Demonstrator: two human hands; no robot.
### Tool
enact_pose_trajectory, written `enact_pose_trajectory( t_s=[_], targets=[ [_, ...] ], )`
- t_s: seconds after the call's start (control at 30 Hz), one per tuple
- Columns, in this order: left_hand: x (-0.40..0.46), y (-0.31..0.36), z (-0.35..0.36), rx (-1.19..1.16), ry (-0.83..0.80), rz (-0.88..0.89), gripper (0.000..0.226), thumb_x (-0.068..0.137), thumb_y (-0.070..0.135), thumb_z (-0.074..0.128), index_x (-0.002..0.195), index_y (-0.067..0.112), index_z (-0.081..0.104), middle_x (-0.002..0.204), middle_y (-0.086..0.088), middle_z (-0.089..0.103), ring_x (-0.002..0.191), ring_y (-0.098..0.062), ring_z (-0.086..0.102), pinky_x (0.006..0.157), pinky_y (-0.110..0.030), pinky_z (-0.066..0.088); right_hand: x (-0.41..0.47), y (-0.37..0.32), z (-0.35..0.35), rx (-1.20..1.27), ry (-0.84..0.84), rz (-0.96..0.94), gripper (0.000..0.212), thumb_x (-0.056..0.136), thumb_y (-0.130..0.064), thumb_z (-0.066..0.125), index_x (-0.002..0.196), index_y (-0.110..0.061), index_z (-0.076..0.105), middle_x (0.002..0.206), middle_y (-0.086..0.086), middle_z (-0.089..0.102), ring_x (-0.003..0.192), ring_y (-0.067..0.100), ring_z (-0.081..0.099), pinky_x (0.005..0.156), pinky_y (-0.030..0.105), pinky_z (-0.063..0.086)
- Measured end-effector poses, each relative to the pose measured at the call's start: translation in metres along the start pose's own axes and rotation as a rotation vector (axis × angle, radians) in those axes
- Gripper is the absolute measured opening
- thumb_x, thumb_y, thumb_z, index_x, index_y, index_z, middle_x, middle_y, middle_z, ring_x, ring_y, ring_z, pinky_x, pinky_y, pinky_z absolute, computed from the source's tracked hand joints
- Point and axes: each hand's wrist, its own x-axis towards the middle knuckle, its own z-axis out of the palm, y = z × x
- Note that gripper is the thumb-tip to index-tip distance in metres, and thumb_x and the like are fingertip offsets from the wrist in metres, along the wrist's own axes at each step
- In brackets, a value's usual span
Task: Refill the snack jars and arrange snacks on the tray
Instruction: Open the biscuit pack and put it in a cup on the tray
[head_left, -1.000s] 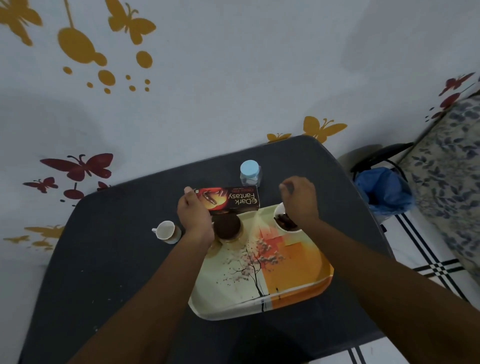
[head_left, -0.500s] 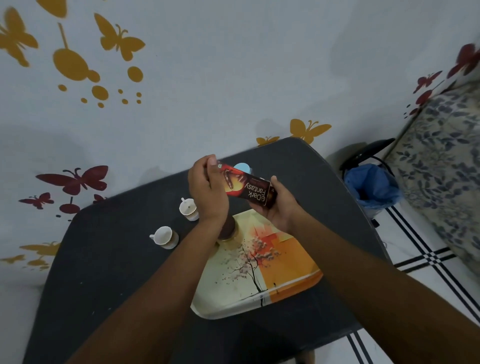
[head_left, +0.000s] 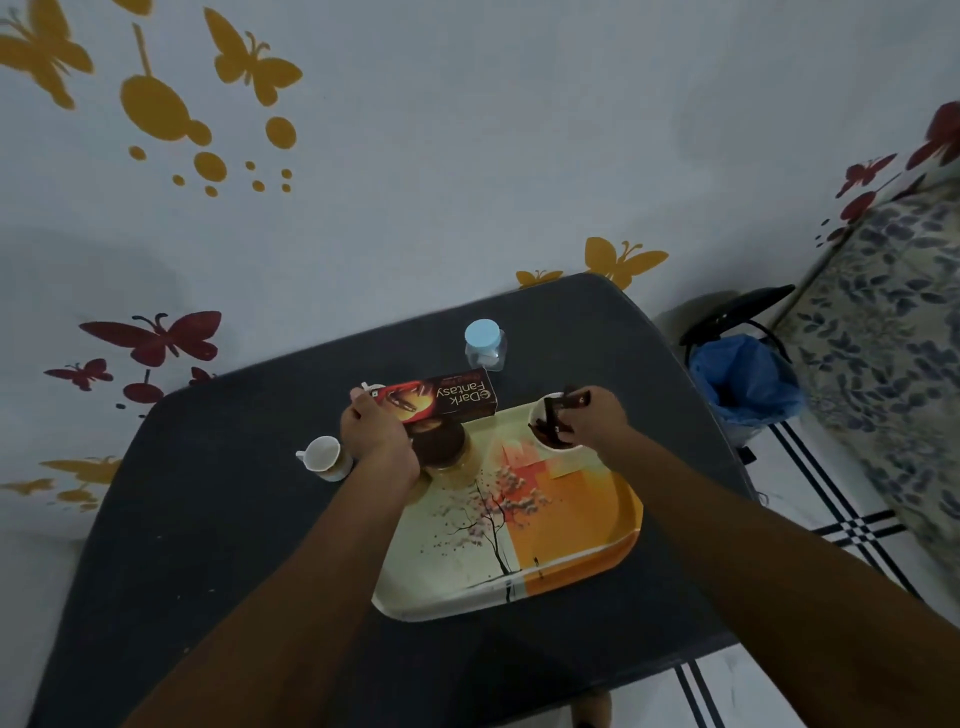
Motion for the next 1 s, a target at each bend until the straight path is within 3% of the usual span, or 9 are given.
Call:
enact_pose_trajectory(
  t_s=[0.07, 0.13, 0.3, 0.4, 0.53, 0.63, 0.73, 0.83, 1.0],
  targets=[
    [0.000, 0.001, -0.003, -0.005, 0.014, -0.013, 0.030, 0.104, 0.055, 0.045, 0.093, 0.030, 0.058, 0.098, 0.000, 0.065, 0.102, -0.021, 0.067, 0.099, -0.045, 0.056, 0.006, 0.000, -0.004, -0.470, 0.026, -0.099, 0.017, 0.090, -0.008, 0.070, 0.106, -0.003, 0.067, 0.105, 0.019, 0.070, 0.096, 0.034, 0.070, 0.081, 0.040, 0.060],
    [0.000, 0.002, -0.005, -0.017, 0.022, -0.012, 0.032, 0.104, 0.054, 0.044, 0.089, 0.028, 0.057, 0.099, -0.001, 0.065, 0.104, -0.022, 0.067, 0.100, -0.045, 0.056, 0.009, -0.002, -0.006, -0.732, 0.053, -0.162, 0.009, 0.090, -0.011, 0.068, 0.098, -0.007, 0.065, 0.095, 0.014, 0.068, 0.083, 0.027, 0.064, 0.070, 0.035, 0.052],
    [-0.005, 0.002, -0.008, -0.033, 0.011, 0.009, 0.033, 0.105, 0.052, 0.044, 0.087, 0.028, 0.057, 0.100, -0.003, 0.067, 0.104, -0.023, 0.069, 0.099, -0.046, 0.057, 0.020, 0.002, -0.007, -0.771, -0.021, -0.257, 0.023, 0.095, -0.010, 0.060, 0.117, -0.003, 0.060, 0.110, 0.015, 0.063, 0.097, 0.029, 0.060, 0.074, 0.032, 0.044],
    [-0.009, -0.002, -0.008, -0.031, 0.001, 0.007, 0.033, 0.106, 0.051, 0.045, 0.086, 0.028, 0.057, 0.097, -0.001, 0.067, 0.102, -0.023, 0.070, 0.099, -0.046, 0.057, 0.018, 0.005, -0.010, -0.767, -0.013, -0.268, 0.025, 0.093, -0.006, 0.060, 0.118, -0.005, 0.059, 0.109, 0.013, 0.063, 0.091, 0.025, 0.057, 0.072, 0.032, 0.044],
    [-0.020, -0.009, -0.007, -0.026, -0.055, -0.005, 0.031, 0.106, 0.049, 0.045, 0.086, 0.029, 0.058, 0.096, 0.001, 0.066, 0.100, -0.022, 0.069, 0.099, -0.048, 0.057, 0.005, 0.008, -0.015, -0.625, 0.075, -0.317, 0.018, 0.098, -0.015, 0.056, 0.112, -0.009, 0.066, 0.099, 0.006, 0.066, 0.087, 0.020, 0.060, 0.071, 0.032, 0.048],
    [-0.031, -0.014, -0.002, -0.020, -0.123, -0.007, 0.031, 0.106, 0.050, 0.046, 0.086, 0.028, 0.057, 0.101, -0.002, 0.067, 0.103, -0.024, 0.069, 0.098, -0.048, 0.057, -0.019, 0.002, -0.015, -0.378, 0.085, -0.306, 0.026, 0.102, -0.030, 0.053, 0.101, -0.009, 0.068, 0.098, 0.010, 0.069, 0.094, 0.028, 0.067, 0.082, 0.042, 0.057],
    [-0.049, -0.017, 0.008, 0.019, -0.205, -0.018, 0.031, 0.105, 0.053, 0.045, 0.089, 0.029, 0.057, 0.103, -0.002, 0.069, 0.098, -0.021, 0.069, 0.098, -0.047, 0.057, -0.055, -0.006, -0.017, 0.051, -0.008, -0.175, 0.041, 0.102, -0.051, 0.050, 0.098, -0.014, 0.067, 0.095, 0.012, 0.074, 0.089, 0.028, 0.074, 0.070, 0.035, 0.062],
    [-0.066, -0.033, 0.019, 0.057, -0.291, 0.006, 0.032, 0.105, 0.054, 0.043, 0.100, 0.028, 0.061, 0.111, -0.004, 0.070, 0.105, -0.025, 0.068, 0.101, -0.049, 0.054, -0.085, -0.003, -0.025, 0.233, -0.066, -0.104, 0.051, 0.097, -0.066, 0.047, 0.110, -0.020, 0.065, 0.093, 0.004, 0.078, 0.082, 0.018, 0.077, 0.063, 0.032, 0.061],
    [-0.113, -0.074, 0.042, 0.124, -0.448, 0.005, 0.032, 0.105, 0.056, 0.041, 0.089, 0.033, 0.057, 0.108, -0.002, 0.070, 0.102, -0.024, 0.069, 0.099, -0.049, 0.055, -0.114, 0.024, -0.070, 0.326, 0.108, -0.127, 0.038, 0.096, -0.049, 0.063, 0.118, -0.019, 0.056, 0.111, 0.008, 0.070, 0.089, 0.021, 0.074, 0.065, 0.033, 0.062]
  ],
)
